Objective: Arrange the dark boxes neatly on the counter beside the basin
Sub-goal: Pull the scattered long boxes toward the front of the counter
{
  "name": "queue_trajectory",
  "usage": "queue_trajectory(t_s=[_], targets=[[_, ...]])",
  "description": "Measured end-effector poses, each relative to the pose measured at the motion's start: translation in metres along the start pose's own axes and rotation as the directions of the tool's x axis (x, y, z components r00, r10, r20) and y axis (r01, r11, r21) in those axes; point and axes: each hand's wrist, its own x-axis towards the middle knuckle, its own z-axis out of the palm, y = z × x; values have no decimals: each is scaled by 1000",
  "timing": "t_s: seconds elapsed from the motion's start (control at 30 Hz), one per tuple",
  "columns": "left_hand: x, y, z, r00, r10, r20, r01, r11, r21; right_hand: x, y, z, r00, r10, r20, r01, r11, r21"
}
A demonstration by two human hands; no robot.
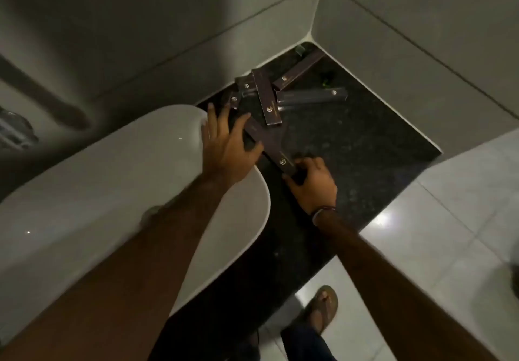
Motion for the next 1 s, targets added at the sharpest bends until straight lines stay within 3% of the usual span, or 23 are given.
queue_trajectory(t_s=[0.13,0.33,1.0], targets=[[6,4,-4,1000,-6,4,6,1000,19,-55,35,-21,998,16,61,-17,1000,20],[3,3,1,1000,-16,14,17,1000,-19,-108,73,-37,999,-33,21,35,996,-84],[0,1,7,999,0,-45,-3,998,-58,-129,79,-36,999,23,-21,-26,991,-130]])
